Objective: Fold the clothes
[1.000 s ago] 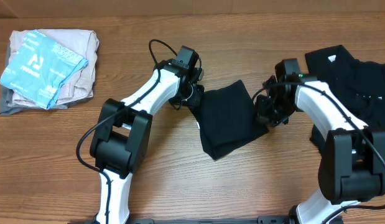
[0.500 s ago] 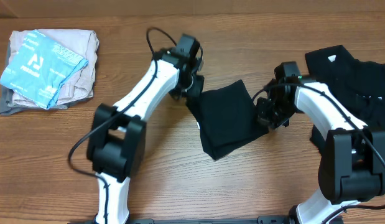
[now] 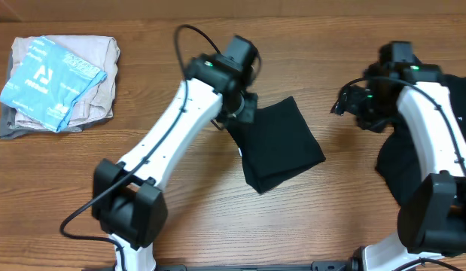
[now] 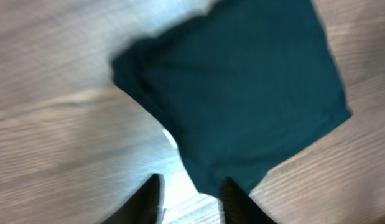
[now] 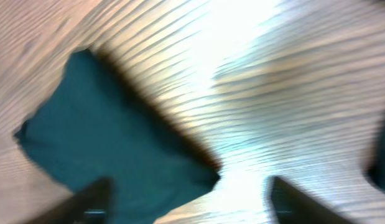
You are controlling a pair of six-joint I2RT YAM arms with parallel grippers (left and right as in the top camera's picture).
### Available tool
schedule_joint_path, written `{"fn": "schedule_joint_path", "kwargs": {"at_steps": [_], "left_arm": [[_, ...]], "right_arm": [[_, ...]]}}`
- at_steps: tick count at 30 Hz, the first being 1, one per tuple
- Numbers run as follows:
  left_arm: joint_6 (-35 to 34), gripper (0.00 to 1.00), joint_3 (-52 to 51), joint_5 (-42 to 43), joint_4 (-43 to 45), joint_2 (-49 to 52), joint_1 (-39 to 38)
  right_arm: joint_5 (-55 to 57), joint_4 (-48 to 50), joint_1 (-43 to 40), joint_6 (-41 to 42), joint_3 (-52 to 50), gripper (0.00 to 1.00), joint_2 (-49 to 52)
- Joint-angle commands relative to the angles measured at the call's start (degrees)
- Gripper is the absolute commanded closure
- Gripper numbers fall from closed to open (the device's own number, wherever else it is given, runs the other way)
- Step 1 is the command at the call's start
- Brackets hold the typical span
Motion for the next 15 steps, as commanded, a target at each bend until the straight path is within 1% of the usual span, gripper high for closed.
{"fn": "schedule_joint_path", "kwargs": {"at_steps": [1, 2, 6, 9, 12, 15], "left_arm": [[-7.2, 0.37, -2.4, -0.5, 0.3, 1.0, -2.9], [-8.9, 0.34, -3.1, -0.5, 0.3, 1.0, -3.5], [-12.8, 0.30, -6.8, -0.5, 1.8, 1.1, -5.2], [-15.4, 0.30, -10.7, -0.5, 5.9, 1.1, -5.3], [-18.3, 0.28, -15.1, -0.2, 10.2, 1.2, -5.2], [-20.5, 0.28, -19.4, -0.1, 12.8, 1.2, -5.4]], "right_arm": [[0.7, 0.1, -2.1, 0.2, 0.9, 0.00, -0.8], [0.7, 0.1, -2.6, 0.2, 0.9, 0.00, -0.8], [0.7, 0.1, -3.5, 0.2, 0.9, 0.00, -0.8], [0.7, 0.1, -3.5, 0.2, 0.9, 0.00, -0.8], [0.7, 0.1, -3.5, 0.2, 0.9, 0.00, -0.8], [0.7, 0.1, -3.5, 0.2, 0.9, 0.00, -0.8]]}}
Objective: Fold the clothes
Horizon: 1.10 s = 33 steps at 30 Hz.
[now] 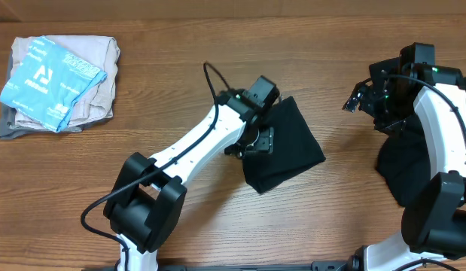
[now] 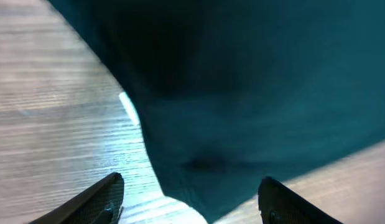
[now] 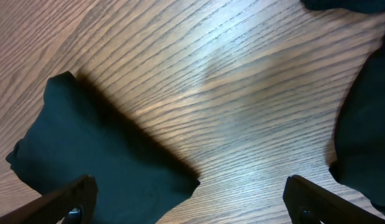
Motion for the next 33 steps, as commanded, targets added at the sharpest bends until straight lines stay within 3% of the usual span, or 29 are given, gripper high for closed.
{"fn": "schedule_joint_path", "kwargs": {"at_steps": [1, 13, 21, 26, 33], "left_arm": [[-4.8, 0.27, -4.3, 0.0, 1.8, 0.5, -0.2], [-4.7, 0.23, -8.7, -5.9, 6.2, 1.8, 0.7], [-3.1, 0.24, -6.5, 6.4, 9.5, 2.6, 1.6], [-2.3, 0.20, -1.9, 6.3, 7.3, 2.6, 1.5], [-2.1, 0.14, -3.6, 3.5, 7.0, 2.9, -0.4]], "right_arm": [[0.3, 0.1, -0.2, 0.1, 0.9, 0.00, -0.8], [0.3, 0.1, -0.2, 0.1, 0.9, 0.00, -0.8], [0.3, 0.1, -0.2, 0.1, 0.9, 0.00, -0.8], [0.3, 0.1, -0.2, 0.1, 0.9, 0.00, -0.8], [0.3, 0.1, -0.2, 0.1, 0.9, 0.00, -0.8]]}}
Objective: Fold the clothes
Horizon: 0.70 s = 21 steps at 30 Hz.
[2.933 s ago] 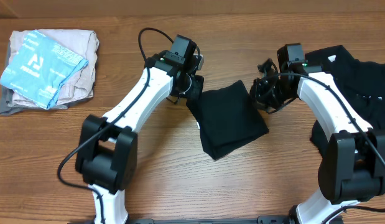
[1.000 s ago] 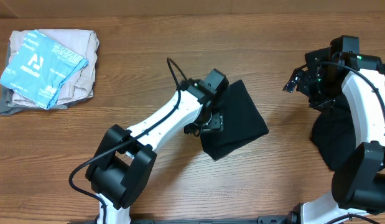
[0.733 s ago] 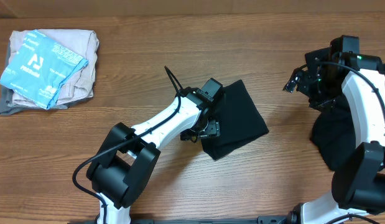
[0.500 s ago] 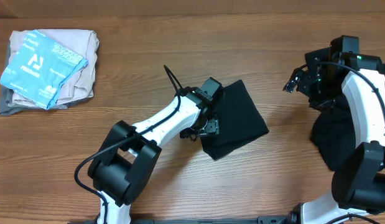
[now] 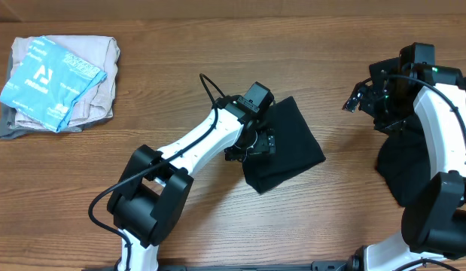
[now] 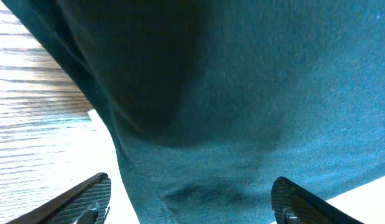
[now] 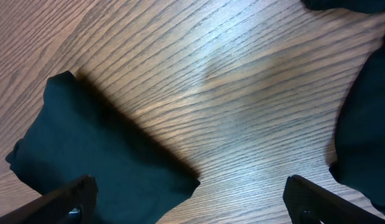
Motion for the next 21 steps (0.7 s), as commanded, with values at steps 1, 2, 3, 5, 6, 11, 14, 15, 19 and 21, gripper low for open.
{"fn": "schedule_joint_path", "kwargs": {"at_steps": [1, 2, 3, 5, 6, 11, 14, 15, 19, 21], "left_arm": [[0.9, 0.14, -1.1, -2.2, 0.0, 0.9, -1.8], [0.9, 0.14, -1.6, -2.7, 0.0, 0.9, -2.3], [0.9, 0.16, -1.9, -2.6, 0.2, 0.9, -2.7], [0.9, 0.30, -2.3, -2.6, 0.2, 0.9, -3.3], [0.9, 0.42, -2.5, -2.7, 0.2, 0.9, -3.6], [-1.3, 0.69, -4.5, -3.8, 1.0, 0.9, -4.4], [-2.4, 0.71, -6.6, -3.8, 2.3, 0.9, -4.5], [-2.4, 0.73, -7.2, -3.8, 3.0, 0.9, -4.5], [-1.5, 0.75, -8.4, -5.1, 4.2, 0.9, -4.1], [1.4, 0.75, -8.3, -7.2, 4.1, 0.9, -3.3]], "right_arm": [[0.3, 0.1, -0.2, 0.1, 0.9, 0.00, -0.8], [0.3, 0.1, -0.2, 0.1, 0.9, 0.00, -0.8], [0.3, 0.1, -0.2, 0.1, 0.9, 0.00, -0.8], [0.3, 0.1, -0.2, 0.1, 0.9, 0.00, -0.8], [0.3, 0.1, -0.2, 0.1, 0.9, 0.00, -0.8], [0.3, 0.1, -0.2, 0.1, 0.9, 0.00, -0.8], [0.3, 0.1, -0.2, 0.1, 0.9, 0.00, -0.8], [0.3, 0.1, -0.2, 0.1, 0.9, 0.00, -0.8], [0.3, 0.1, -0.2, 0.1, 0.9, 0.00, -0.8], [0.3, 0.1, -0.2, 0.1, 0.9, 0.00, -0.8]]}}
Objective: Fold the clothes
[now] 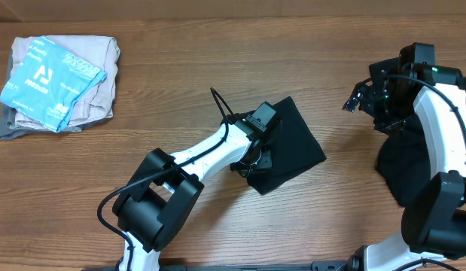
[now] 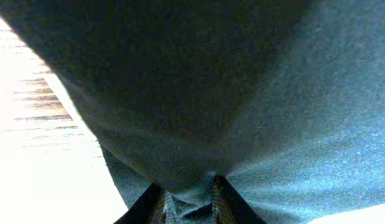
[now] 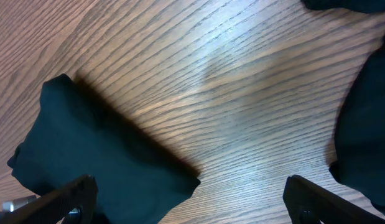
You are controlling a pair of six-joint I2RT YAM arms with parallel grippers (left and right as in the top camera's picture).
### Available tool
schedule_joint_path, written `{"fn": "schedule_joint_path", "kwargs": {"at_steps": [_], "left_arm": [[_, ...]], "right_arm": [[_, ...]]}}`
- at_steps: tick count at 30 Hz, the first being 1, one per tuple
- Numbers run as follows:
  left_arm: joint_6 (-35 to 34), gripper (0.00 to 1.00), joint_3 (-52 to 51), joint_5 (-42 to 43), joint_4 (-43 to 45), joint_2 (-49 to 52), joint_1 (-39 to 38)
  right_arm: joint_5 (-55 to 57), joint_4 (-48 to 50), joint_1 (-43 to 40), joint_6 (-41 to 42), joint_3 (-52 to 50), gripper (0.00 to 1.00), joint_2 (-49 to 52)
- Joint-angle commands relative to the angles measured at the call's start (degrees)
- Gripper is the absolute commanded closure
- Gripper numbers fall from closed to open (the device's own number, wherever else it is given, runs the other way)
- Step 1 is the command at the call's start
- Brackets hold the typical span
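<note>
A dark teal-black folded garment (image 1: pixel 289 139) lies tilted at the table's middle. My left gripper (image 1: pixel 255 156) sits at its near-left edge. In the left wrist view the gripper (image 2: pixel 187 200) is shut, a fold of the garment (image 2: pixel 242 93) pinched between its fingers (image 2: pixel 221 198). My right gripper (image 1: pixel 358 98) hovers to the garment's right, open with nothing between its fingers; in the right wrist view the gripper (image 3: pixel 189 202) looks down on bare wood and the garment's corner (image 3: pixel 99 149).
A heap of dark clothes (image 1: pixel 413 162) lies at the right edge, under my right arm, and shows in the right wrist view (image 3: pixel 366 118). A stack of folded clothes (image 1: pixel 59 79), light blue on beige, sits at the far left. Brown wooden table (image 1: pixel 180 45).
My left gripper, open astride the garment's edge before, is now shut on a fold of it and sits slightly nearer the front. The right arm has not moved.
My left gripper was nearly shut, above the garment's far-left corner, and the right gripper hovered nearer the garment. Then the left gripper was open and low over the garment's left edge, the right arm farther right. The left stayed open close on the cloth, and now pinches it.
</note>
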Motion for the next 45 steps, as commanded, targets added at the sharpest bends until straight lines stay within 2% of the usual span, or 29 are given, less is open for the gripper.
{"fn": "schedule_joint_path", "kwargs": {"at_steps": [1, 5, 7, 10, 13, 16, 19, 23, 25, 30, 36, 45], "left_arm": [[4.0, 0.75, -1.5, -5.4, -0.6, 0.8, 1.4], [8.7, 0.74, -1.2, -10.4, -2.6, 0.8, 5.8], [9.9, 0.66, -1.0, -11.7, -3.8, 0.8, 8.8], [12.8, 0.62, -0.5, -11.7, -4.4, 0.8, 14.3], [14.7, 0.50, 0.3, -11.4, -3.8, 0.8, 18.8], [18.2, 0.32, 2.6, -8.9, -4.0, 0.8, 22.0], [21.1, 0.23, 7.0, -7.3, -6.9, 0.7, 23.1], [27.1, 0.22, 14.7, -5.9, -12.9, 0.6, 22.9], [34.2, 0.22, 17.5, -2.8, -14.3, 0.6, 22.4], [43.7, 0.12, 19.4, -1.0, -10.0, 0.7, 21.0], [48.1, 0.11, 19.4, 3.0, -5.1, 3.0, 20.9], [48.0, 0.11, 19.4, 3.5, -3.3, 11.0, 20.5]], "right_arm": [[0.3, 0.1, -0.2, 0.1, 0.9, 0.00, -0.8], [0.3, 0.1, -0.2, 0.1, 0.9, 0.00, -0.8], [0.3, 0.1, -0.2, 0.1, 0.9, 0.00, -0.8], [0.3, 0.1, -0.2, 0.1, 0.9, 0.00, -0.8], [0.3, 0.2, -0.2, 0.1, 0.9, 0.00, -0.8], [0.3, 0.1, -0.2, 0.1, 0.9, 0.00, -0.8], [0.3, 0.2, -0.2, 0.1, 0.9, 0.00, -0.8], [0.3, 0.1, -0.2, 0.1, 0.9, 0.00, -0.8], [0.3, 0.1, -0.2, 0.1, 0.9, 0.00, -0.8], [0.3, 0.1, -0.2, 0.1, 0.9, 0.00, -0.8], [0.3, 0.1, -0.2, 0.1, 0.9, 0.00, -0.8], [0.3, 0.1, -0.2, 0.1, 0.9, 0.00, -0.8]]}}
